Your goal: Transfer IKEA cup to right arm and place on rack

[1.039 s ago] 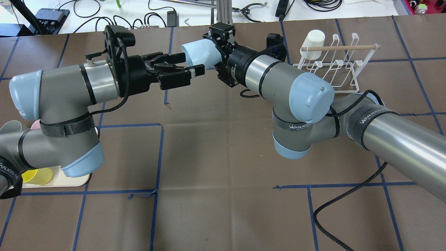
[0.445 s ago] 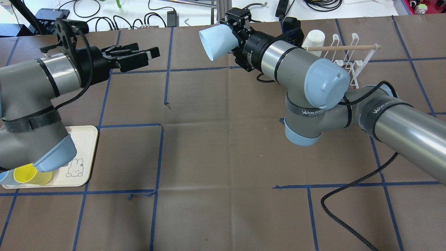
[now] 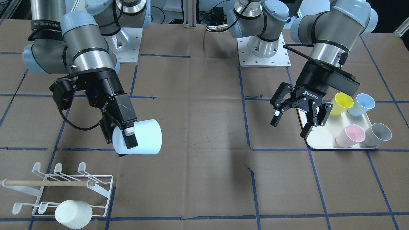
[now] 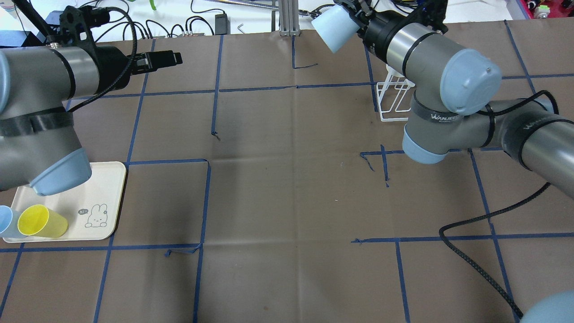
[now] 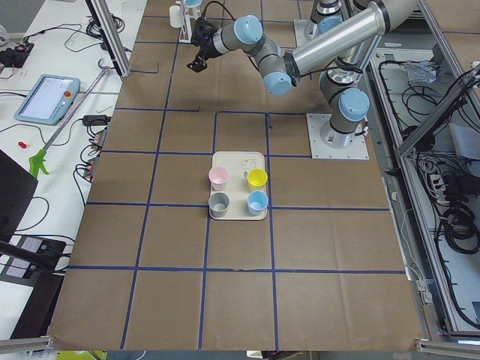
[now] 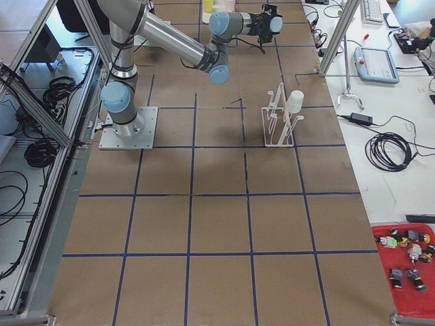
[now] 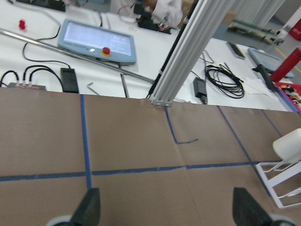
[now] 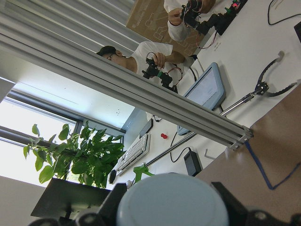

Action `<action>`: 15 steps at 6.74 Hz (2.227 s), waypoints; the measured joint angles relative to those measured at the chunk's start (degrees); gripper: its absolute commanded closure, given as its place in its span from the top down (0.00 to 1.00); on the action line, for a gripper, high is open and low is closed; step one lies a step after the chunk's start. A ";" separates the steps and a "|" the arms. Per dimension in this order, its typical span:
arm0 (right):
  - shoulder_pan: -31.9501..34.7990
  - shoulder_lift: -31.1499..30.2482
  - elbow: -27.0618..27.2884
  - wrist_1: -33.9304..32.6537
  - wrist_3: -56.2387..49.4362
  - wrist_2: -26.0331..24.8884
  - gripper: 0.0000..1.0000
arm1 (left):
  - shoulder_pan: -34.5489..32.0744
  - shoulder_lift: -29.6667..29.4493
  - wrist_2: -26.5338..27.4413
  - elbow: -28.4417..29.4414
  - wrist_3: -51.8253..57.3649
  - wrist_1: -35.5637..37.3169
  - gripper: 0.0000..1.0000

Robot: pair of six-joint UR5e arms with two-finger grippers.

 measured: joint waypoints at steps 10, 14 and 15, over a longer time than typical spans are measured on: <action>-19.23 14.62 -9.83 -1.80 -54.50 0.10 0.22 | -12.15 -2.26 25.15 25.11 -5.24 -59.83 1.00; -20.81 17.07 -8.43 -1.94 -58.64 0.14 0.22 | -12.13 -2.24 25.24 24.85 -4.99 -59.19 1.00; -21.07 17.54 -8.06 -1.95 -58.69 0.18 0.23 | -12.08 -2.15 25.28 24.84 -5.03 -58.84 1.00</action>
